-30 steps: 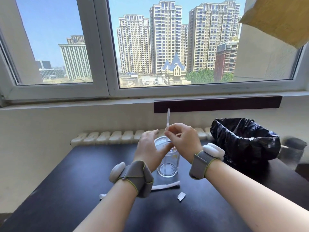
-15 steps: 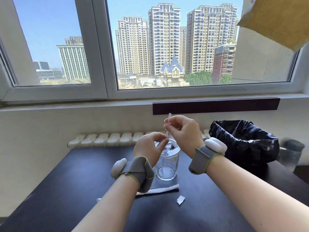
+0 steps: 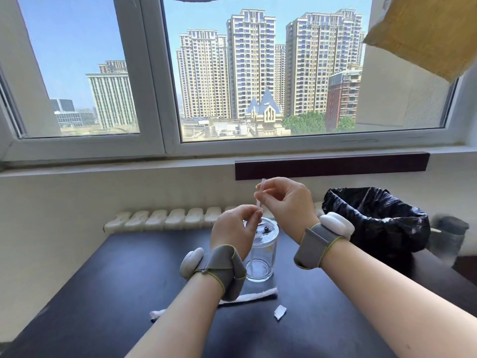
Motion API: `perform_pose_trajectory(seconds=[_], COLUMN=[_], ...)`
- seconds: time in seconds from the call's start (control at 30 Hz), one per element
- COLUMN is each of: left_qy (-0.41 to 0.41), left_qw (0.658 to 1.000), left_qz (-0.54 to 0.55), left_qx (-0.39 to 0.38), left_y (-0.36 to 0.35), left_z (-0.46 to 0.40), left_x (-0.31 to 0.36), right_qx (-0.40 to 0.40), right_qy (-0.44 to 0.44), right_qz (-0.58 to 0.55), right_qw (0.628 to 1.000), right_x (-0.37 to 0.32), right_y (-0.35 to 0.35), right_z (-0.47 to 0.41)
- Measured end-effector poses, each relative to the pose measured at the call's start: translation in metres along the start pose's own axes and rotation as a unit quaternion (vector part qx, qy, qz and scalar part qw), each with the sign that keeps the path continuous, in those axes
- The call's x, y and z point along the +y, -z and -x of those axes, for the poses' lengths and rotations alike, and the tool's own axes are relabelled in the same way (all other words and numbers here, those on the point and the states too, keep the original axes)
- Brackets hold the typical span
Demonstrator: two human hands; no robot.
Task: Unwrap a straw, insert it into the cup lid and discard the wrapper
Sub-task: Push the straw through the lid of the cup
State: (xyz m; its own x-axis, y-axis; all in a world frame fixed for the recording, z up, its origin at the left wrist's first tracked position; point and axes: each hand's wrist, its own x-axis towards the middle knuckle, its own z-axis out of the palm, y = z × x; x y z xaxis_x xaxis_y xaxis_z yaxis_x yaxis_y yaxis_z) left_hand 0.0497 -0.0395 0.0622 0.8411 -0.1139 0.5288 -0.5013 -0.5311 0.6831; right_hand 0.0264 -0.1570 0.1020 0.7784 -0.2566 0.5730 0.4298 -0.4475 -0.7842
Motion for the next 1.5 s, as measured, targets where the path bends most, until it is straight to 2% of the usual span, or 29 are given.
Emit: perform_pose_trajectory(seconds=[0.2, 0.37, 0.93, 1.2, 1.5], left_qy=[0.009, 0.001, 0.0, 0.023, 0.031], left_qw=[0.999, 1.0, 0.999, 0.999, 0.998], left_qz=[0.037, -0.021, -0.034, -0.027, -0.044], left_qx=[0.021, 0.02, 0.03, 0.034, 0.032], left_y=[0.007, 0.008, 0.006, 0.008, 0.009], left_z=[-0.002, -0.004, -0.002, -0.001, 0.0], left_x=[0.01, 0.009, 0.009, 0.013, 0.021], right_qx=[-0.002, 0.015, 0.09, 0.055, 0.037], right_qy=[-0.002, 0.0, -0.033, -0.033, -0.041], right_qz=[0.007, -0.023, -0.082, 0.059, 0.072], right_qw=[1.0, 1.0, 0.992, 0.996, 0.996], right_x=[-0.004, -0.003, 0.007, 0.007, -0.006], right_y=[0.001, 0.002, -0.008, -0.001, 0.006], right_z=[-0.001, 0.003, 0.026, 0.022, 0.025])
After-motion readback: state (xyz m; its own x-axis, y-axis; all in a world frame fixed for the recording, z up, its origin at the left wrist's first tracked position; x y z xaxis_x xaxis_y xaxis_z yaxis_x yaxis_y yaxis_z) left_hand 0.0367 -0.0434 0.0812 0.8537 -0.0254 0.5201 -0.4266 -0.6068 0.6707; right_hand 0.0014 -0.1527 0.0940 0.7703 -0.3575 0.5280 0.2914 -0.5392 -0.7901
